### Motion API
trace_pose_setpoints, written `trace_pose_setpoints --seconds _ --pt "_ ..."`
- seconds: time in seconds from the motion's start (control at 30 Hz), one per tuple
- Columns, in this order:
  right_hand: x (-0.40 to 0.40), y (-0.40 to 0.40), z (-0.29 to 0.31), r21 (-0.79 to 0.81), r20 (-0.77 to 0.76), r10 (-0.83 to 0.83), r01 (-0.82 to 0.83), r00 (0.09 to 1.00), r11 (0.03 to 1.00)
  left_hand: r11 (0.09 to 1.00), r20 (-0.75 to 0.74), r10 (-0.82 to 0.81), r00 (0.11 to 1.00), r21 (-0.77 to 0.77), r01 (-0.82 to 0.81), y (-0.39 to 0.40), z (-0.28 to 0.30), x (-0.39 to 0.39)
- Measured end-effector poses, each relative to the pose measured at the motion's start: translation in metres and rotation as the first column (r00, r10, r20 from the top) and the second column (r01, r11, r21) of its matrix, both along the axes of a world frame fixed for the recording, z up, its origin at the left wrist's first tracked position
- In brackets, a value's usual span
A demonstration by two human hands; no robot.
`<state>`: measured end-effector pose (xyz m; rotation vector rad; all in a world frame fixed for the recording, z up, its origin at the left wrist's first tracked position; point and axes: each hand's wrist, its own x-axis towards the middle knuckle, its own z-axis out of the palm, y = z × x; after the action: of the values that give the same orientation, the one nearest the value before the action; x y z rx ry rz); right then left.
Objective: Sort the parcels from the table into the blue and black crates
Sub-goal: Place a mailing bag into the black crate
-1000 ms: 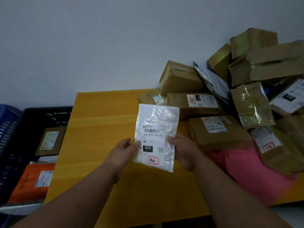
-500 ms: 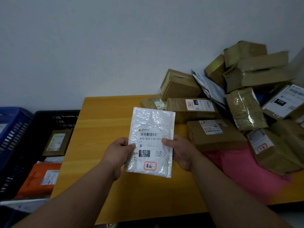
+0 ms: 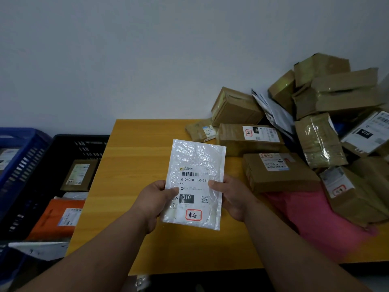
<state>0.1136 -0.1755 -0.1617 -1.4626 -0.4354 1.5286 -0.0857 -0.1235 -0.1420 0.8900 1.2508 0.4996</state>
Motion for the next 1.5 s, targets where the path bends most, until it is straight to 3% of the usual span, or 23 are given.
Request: trace_pose_setpoints --seconds 0.13,0.33,0.57,0.7,0.87,0.97,1.23,1.4,1.5 --pt "-0.008 0.000 -0.002 -0.017 -0.011 -0.012 0.012 1.000 1.000 0.999 -0.073 -0.003 0.997 0.052 0.006 0.003 -0.001 -0.012" --pt "-0.022 0.010 0.000 -0.012 0.052 -0.194 0.195 0.980 0.981 0.967 -0.253 -0.204 0.946 0.100 0.235 0.014 0.003 -0.048" --pt "-0.096 0.034 0.004 -0.059 0.401 0.095 -0.077 0.911 0.995 0.933 -0.337 -0.296 0.894 0.101 0.347 0.040 0.001 -0.133" --pt "-0.168 0.057 -0.004 -0.111 0.460 0.198 -0.165 0.865 0.980 0.974 -0.365 -0.157 0.918 0.096 0.205 0.056 -0.010 -0.212" --pt "-0.252 0.081 -0.024 -0.126 0.406 0.106 -0.059 0.908 0.990 0.983 -0.144 0.098 0.985 -0.137 -0.118 0.074 -0.023 -0.310" --pt "-0.294 0.092 -0.031 -0.143 0.360 0.101 -0.053 0.927 0.988 0.971 -0.133 0.162 0.978 -0.157 -0.182 0.081 -0.034 -0.346" --pt "-0.341 0.120 -0.028 -0.156 0.422 0.234 -0.184 0.876 0.970 0.945 -0.285 0.322 0.903 0.036 -0.325 0.114 -0.061 -0.385" --pt "-0.361 0.149 -0.036 -0.129 0.531 0.376 -0.366 0.760 0.922 0.932 -0.479 0.357 0.802 0.237 -0.274 0.141 -0.066 -0.403" --pt "-0.377 0.172 -0.046 -0.156 0.604 0.470 -0.482 0.644 0.862 0.938 -0.574 0.305 0.760 0.320 -0.134 0.163 -0.070 -0.413"
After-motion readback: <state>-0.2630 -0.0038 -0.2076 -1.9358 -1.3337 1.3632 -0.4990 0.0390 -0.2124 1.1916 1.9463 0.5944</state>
